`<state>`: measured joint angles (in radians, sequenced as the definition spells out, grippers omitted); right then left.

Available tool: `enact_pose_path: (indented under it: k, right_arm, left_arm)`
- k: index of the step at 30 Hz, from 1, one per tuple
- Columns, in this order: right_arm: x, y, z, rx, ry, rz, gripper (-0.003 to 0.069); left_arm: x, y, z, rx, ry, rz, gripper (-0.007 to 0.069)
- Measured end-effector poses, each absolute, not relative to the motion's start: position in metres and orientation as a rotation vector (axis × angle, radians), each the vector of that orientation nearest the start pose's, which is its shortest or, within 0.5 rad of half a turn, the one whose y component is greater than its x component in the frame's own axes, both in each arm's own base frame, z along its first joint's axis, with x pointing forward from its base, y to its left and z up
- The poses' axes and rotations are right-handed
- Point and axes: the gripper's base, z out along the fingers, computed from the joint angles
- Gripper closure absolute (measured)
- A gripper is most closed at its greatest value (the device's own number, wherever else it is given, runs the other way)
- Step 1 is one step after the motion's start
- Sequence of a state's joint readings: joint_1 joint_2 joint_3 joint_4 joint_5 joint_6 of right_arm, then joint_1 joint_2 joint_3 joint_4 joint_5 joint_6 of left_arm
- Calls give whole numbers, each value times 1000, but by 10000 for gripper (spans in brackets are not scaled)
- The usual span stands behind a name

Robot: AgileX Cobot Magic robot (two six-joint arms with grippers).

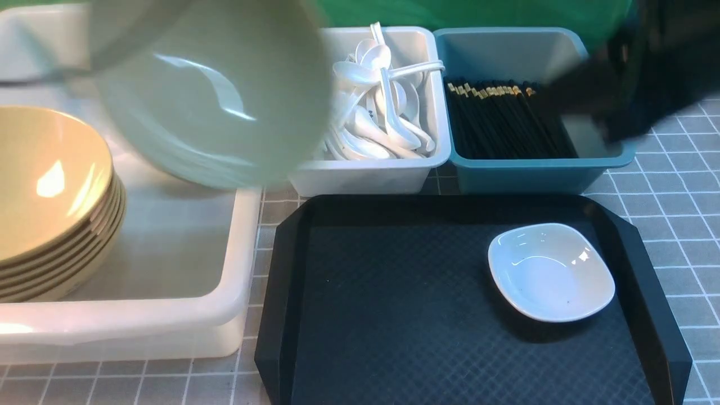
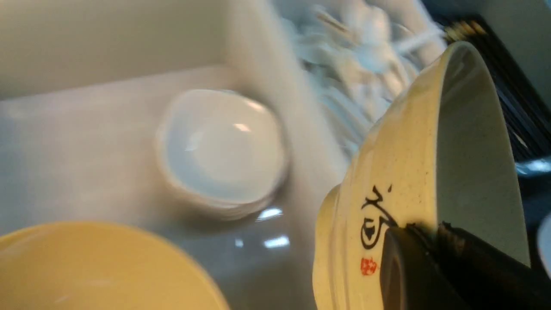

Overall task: On grey table put chopsticks spoon bowls plates into blue grey white boxes.
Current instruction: 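Place the tan bowl onto the bowl stack in the left bin with the left gripper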

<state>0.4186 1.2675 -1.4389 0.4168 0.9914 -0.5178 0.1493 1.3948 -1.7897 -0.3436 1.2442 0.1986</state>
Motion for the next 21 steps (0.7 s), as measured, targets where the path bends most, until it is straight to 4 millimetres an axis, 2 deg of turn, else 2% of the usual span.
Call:
enact_pose_path:
  k: [4, 5, 7, 11, 15, 16, 18, 21]
  right_arm:
    - [218, 137, 464, -976, 1900, 514, 596]
    - [218, 137, 465, -977, 1896, 515, 596]
    - [219, 138, 469, -988, 1874, 510, 596]
    - [220, 139, 467, -1017, 1875, 505, 596]
    - [220, 139, 467, -1034, 1874, 501, 594]
    - [220, 139, 467, -1034, 1874, 500, 594]
    - [220, 139, 467, -1037, 1872, 498, 593]
    - [220, 139, 466, -1039, 1873, 499, 593]
  left_arm:
    - [232, 67, 498, -195, 2234, -110, 616]
    - [231, 69, 498, -209, 2234, -106, 616]
    - [221, 93, 493, -342, 2217, -55, 616]
    - [227, 118, 456, -495, 2241, -70, 631]
    - [243, 131, 399, -559, 2286, -94, 635]
    - [244, 132, 396, -558, 2287, -93, 635]
    - [249, 137, 371, -579, 2294, -86, 635]
    - [251, 140, 352, -596, 2301, -72, 636]
